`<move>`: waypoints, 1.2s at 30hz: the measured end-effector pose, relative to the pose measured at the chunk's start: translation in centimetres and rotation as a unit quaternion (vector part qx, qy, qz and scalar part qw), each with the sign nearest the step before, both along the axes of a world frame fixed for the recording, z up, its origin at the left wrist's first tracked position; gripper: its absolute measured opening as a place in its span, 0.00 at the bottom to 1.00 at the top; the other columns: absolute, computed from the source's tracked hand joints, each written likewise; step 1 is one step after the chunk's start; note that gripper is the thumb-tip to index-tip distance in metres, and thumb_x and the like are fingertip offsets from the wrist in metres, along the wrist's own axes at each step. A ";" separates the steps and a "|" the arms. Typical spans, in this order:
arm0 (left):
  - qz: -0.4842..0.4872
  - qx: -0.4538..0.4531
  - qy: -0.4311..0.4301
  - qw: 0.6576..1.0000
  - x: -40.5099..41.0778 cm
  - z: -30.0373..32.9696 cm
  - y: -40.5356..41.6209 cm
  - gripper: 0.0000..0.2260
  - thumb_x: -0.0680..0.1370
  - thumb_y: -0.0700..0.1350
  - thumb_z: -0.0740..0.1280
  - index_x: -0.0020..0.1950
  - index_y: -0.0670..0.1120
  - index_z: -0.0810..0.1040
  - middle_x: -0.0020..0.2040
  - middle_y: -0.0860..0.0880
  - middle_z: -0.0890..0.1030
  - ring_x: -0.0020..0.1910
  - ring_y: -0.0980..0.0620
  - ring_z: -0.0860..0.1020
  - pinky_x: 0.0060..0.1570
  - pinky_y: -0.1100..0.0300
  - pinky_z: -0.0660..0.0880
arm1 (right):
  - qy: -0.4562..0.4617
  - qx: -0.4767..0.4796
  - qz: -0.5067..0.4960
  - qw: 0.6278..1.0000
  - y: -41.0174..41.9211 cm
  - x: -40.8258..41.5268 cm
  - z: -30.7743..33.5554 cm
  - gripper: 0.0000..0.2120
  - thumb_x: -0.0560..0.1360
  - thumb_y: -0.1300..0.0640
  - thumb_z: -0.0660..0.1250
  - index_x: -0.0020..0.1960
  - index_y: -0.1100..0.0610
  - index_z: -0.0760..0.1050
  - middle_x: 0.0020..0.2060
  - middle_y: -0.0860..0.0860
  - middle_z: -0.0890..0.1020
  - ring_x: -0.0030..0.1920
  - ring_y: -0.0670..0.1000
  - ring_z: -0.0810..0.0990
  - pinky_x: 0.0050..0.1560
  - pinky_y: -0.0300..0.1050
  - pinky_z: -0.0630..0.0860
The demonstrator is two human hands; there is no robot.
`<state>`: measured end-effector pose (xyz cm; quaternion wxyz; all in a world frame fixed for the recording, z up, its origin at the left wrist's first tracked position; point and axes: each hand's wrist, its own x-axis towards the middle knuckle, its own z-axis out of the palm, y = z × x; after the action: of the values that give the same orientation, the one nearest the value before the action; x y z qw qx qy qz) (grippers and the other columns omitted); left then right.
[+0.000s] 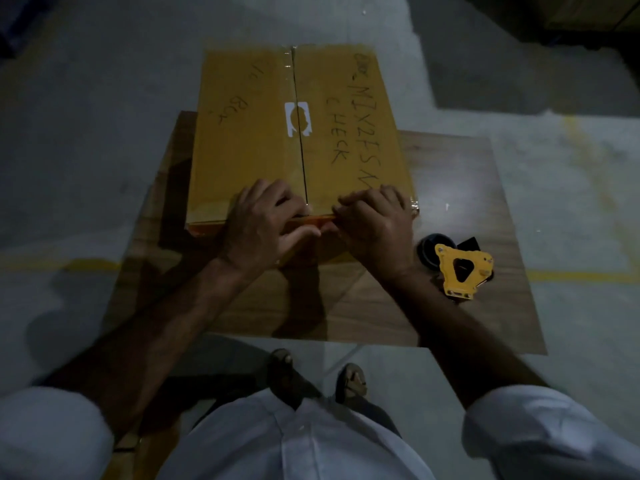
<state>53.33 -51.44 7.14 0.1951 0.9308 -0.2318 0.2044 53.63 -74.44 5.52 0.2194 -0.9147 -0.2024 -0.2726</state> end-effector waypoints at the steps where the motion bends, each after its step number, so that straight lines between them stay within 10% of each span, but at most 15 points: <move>1: 0.003 0.010 -0.003 1.000 -0.1 0.0 -0.1 0.18 0.73 0.62 0.74 0.50 0.48 0.81 0.49 0.48 0.76 0.49 0.45 0.73 0.46 0.51 0.70 | -0.006 0.005 -0.006 1.000 0.1 -0.2 -0.3 0.15 0.74 0.45 0.78 0.51 0.57 0.85 0.52 0.52 0.86 0.53 0.56 0.83 0.64 0.58 0.73; 21: 0.014 -0.007 0.100 0.995 1.2 2.0 -4.7 0.20 0.68 0.65 0.77 0.51 0.55 0.78 0.52 0.55 0.70 0.53 0.54 0.68 0.53 0.54 0.68 | 0.024 -0.031 0.023 0.999 -5.6 0.4 0.7 0.21 0.72 0.38 0.76 0.57 0.51 0.84 0.58 0.48 0.83 0.65 0.54 0.77 0.76 0.69 0.57; 36: 0.064 0.036 0.063 0.995 0.4 1.7 -9.8 0.23 0.66 0.57 0.82 0.52 0.48 0.78 0.53 0.46 0.75 0.53 0.43 0.73 0.52 0.45 0.74 | 0.079 0.039 0.048 0.995 -9.6 1.5 0.2 0.21 0.70 0.46 0.82 0.57 0.56 0.83 0.60 0.55 0.81 0.64 0.58 0.77 0.71 0.67 0.67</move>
<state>53.74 -61.23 8.80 0.1622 0.9613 -0.1660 0.1486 55.09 -84.04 5.70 0.2832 -0.9133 -0.2169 -0.1967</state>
